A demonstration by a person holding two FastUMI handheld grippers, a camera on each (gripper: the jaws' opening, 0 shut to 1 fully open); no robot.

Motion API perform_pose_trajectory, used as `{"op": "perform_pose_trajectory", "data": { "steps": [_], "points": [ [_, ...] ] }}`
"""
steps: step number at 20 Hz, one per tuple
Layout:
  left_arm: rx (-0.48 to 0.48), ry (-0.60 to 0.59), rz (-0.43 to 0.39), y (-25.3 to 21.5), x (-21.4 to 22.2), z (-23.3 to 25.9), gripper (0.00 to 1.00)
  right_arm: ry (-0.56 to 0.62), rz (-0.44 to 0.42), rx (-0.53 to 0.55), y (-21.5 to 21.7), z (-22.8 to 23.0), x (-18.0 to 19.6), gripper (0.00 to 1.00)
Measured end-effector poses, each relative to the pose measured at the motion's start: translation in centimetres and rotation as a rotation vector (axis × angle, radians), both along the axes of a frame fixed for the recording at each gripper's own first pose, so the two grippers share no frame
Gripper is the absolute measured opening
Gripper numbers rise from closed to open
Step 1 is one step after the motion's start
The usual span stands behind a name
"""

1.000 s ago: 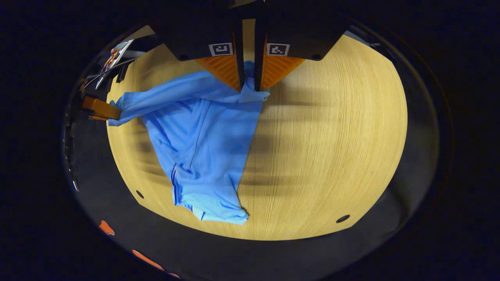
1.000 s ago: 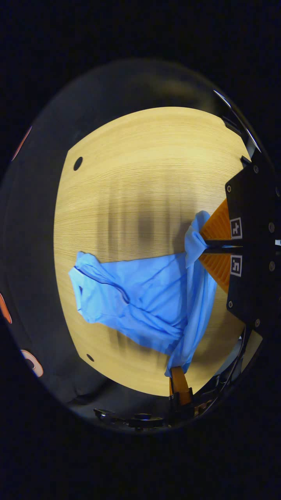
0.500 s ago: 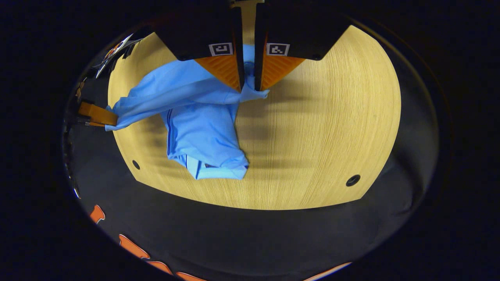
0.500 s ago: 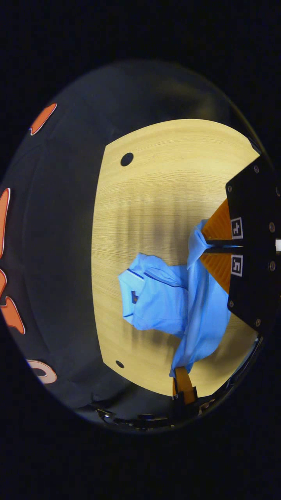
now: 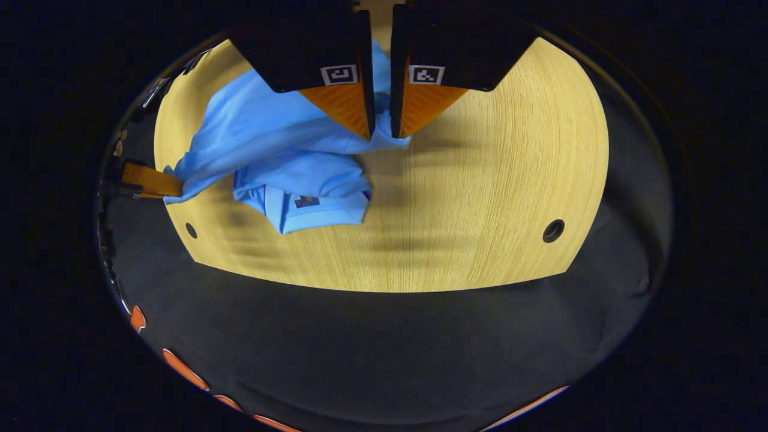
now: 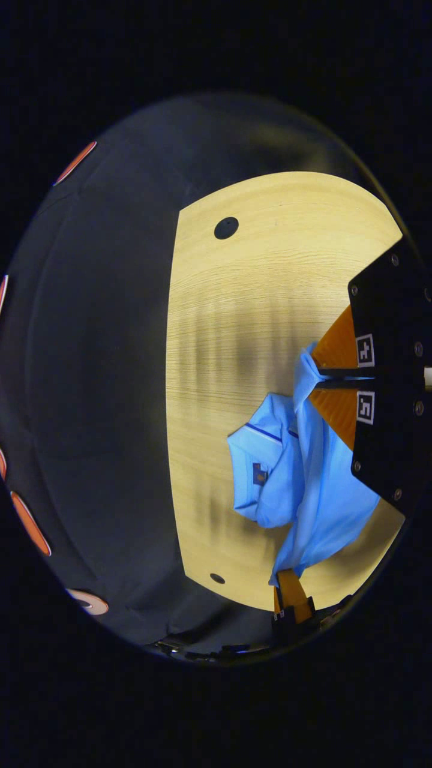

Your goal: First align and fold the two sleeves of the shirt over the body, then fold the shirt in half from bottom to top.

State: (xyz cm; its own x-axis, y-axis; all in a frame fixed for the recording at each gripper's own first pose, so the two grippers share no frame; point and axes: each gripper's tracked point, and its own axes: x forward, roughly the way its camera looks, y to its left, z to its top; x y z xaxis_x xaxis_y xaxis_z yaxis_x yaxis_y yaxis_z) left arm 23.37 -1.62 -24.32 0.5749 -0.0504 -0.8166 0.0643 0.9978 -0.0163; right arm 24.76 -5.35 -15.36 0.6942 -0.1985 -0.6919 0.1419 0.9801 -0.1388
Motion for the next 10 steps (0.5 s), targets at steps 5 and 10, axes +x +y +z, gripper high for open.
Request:
{"op": "perform_pose_trajectory", "data": {
  "steps": [5, 10],
  "points": [
    [0.004, 0.023, 0.038, 0.2, 2.0, -3.6, 0.13, 0.044, -0.027, -0.004, -0.8, -3.3, 1.8, 0.01],
    [0.026, -0.025, 0.061, 1.2, 2.8, -3.2, 0.43, 0.053, -0.05, -0.014, -1.4, -3.6, 1.6, 0.52]
  ]
}}
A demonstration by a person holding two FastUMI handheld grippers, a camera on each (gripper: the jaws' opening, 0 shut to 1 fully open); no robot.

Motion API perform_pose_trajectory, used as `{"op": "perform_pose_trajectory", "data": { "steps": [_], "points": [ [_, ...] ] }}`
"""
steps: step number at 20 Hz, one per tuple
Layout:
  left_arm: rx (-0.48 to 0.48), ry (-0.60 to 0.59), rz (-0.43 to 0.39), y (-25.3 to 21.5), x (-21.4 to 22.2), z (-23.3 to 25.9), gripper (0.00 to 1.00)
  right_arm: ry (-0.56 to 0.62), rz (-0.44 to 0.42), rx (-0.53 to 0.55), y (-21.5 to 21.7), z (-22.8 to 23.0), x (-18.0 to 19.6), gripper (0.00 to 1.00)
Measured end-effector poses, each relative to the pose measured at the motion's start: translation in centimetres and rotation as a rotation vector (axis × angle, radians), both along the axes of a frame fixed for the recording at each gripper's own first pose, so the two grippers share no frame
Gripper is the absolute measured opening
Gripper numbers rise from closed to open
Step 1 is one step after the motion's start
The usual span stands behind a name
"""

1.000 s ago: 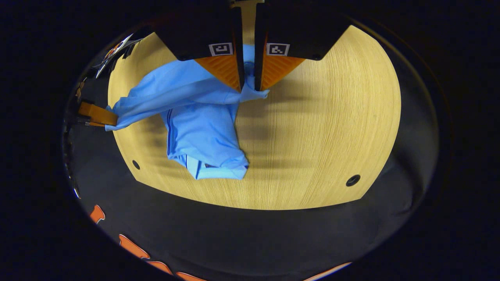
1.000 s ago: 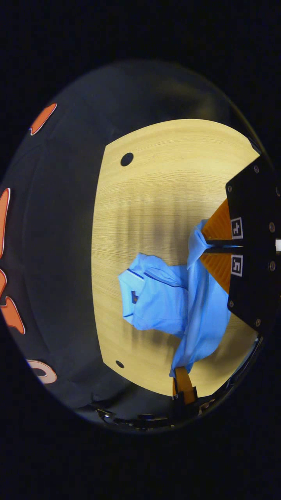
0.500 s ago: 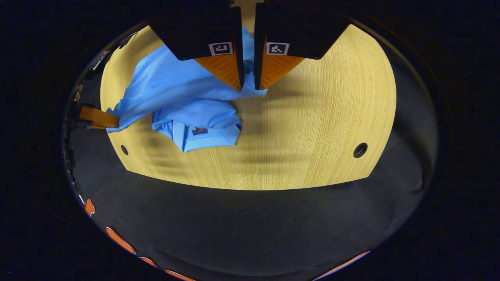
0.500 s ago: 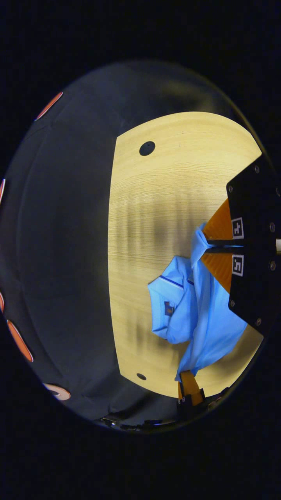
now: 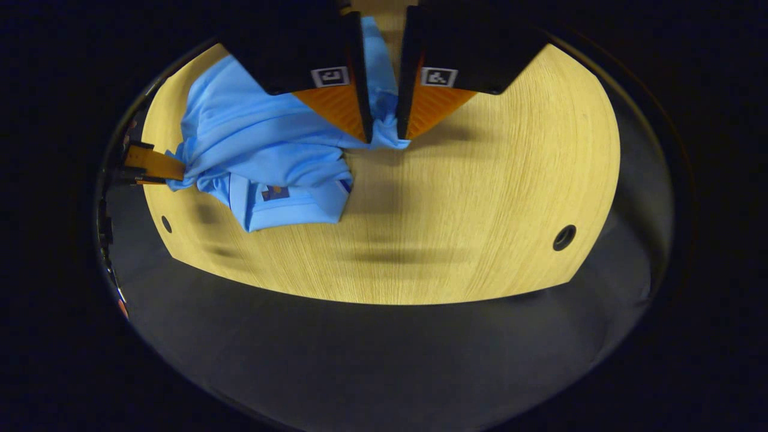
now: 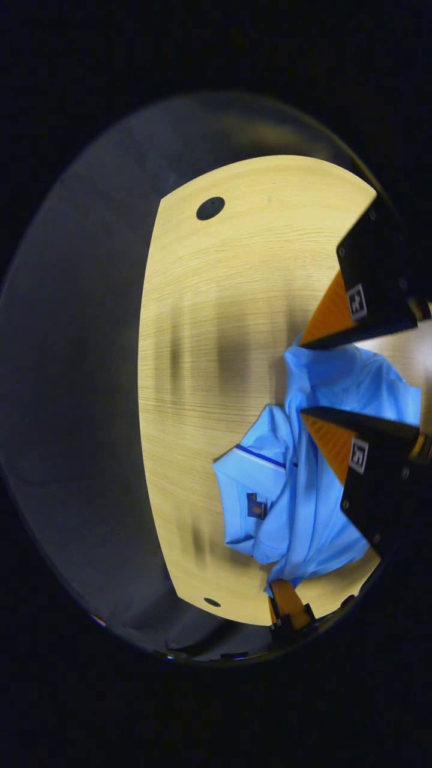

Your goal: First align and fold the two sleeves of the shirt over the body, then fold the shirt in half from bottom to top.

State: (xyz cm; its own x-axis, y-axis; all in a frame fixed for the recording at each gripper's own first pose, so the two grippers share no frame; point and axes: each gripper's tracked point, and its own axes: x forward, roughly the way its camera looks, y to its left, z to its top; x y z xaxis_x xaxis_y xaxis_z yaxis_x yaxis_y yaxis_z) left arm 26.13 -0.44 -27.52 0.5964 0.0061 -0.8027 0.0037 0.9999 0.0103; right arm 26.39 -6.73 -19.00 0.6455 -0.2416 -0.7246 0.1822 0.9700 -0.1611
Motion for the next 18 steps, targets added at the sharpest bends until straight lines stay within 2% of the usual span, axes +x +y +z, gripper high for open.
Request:
{"op": "perform_pose_trajectory", "data": {
  "steps": [1, 2, 4, 6, 9, 12, 18],
  "points": [
    [0.014, -0.009, 0.007, 0.4, -0.1, 0.3, 0.62, -0.003, -0.011, 0.005, 0.0, 0.1, -0.3, 0.75],
    [0.02, -0.016, 0.014, 0.6, -0.4, 0.8, 0.82, -0.01, -0.018, 0.013, -0.1, 0.3, -0.4, 0.89],
    [0.027, -0.044, 0.04, 1.1, -0.7, 2.1, 0.88, -0.023, -0.03, 0.031, 0.1, 1.1, -1.1, 0.98],
    [0.047, -0.09, 0.072, 1.6, -0.9, 3.7, 1.0, -0.05, -0.027, 0.026, 0.4, 2.3, -1.9, 0.98],
    [0.052, -0.176, 0.07, 1.2, -1.7, 7.4, 1.0, -0.11, -0.008, 0.012, 1.2, 4.8, -3.4, 0.99],
    [0.066, -0.297, 0.035, -0.3, -2.9, 12.5, 1.0, -0.204, 0.017, -0.006, 2.5, 8.6, -6.0, 0.98],
    [0.053, -0.506, -0.028, -2.8, -8.7, 22.0, 1.0, -0.407, 0.081, -0.037, 5.1, 15.3, -12.7, 0.98]
  ]
}}
